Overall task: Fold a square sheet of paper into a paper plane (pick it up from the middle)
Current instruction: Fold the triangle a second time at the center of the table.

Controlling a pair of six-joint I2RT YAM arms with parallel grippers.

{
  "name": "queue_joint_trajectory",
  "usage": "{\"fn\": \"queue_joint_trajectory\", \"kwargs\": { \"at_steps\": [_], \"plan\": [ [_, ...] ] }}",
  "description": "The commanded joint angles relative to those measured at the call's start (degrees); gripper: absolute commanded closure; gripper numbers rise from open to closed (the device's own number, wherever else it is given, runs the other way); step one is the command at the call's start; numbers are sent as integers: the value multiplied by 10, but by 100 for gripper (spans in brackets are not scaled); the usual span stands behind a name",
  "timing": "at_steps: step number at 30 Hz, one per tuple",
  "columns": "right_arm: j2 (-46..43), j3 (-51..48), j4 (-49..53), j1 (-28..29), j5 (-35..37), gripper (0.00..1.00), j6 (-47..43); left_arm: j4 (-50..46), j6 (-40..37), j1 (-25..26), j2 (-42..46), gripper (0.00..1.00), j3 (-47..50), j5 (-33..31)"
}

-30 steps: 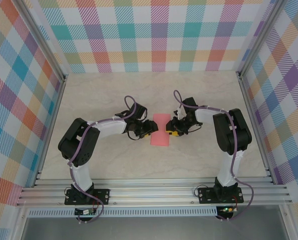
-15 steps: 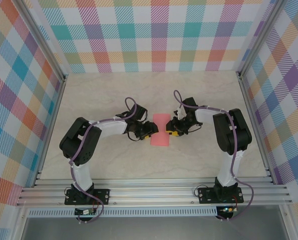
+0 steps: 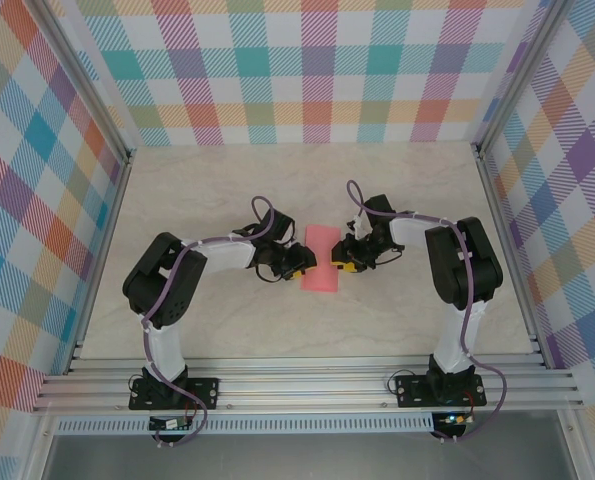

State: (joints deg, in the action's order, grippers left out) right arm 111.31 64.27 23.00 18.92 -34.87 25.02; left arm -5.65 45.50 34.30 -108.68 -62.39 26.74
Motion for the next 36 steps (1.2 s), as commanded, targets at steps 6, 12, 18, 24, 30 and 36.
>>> {"fn": "queue_joint_trajectory", "kwargs": {
  "at_steps": [6, 12, 18, 24, 30, 36],
  "plan": [
    [14, -8, 17, 1, 13, 65, -4, 51, 10, -1, -14, 56, 8, 33],
    [13, -9, 18, 2, 16, 66, -5, 126, 23, -6, -36, 46, -2, 52],
    [14, -12, 17, 1, 16, 65, -5, 154, 16, -16, -52, 43, -13, 57],
    [10, -13, 17, 1, 15, 65, -4, 143, 16, -21, -43, 48, -10, 70],
    [-18, -9, 11, 1, 6, 64, -1, 88, 8, -21, -13, 69, 4, 42],
    [-86, -22, 15, 2, 36, 60, -19, 76, 7, -21, -6, 83, -5, 38]
  ]
}}
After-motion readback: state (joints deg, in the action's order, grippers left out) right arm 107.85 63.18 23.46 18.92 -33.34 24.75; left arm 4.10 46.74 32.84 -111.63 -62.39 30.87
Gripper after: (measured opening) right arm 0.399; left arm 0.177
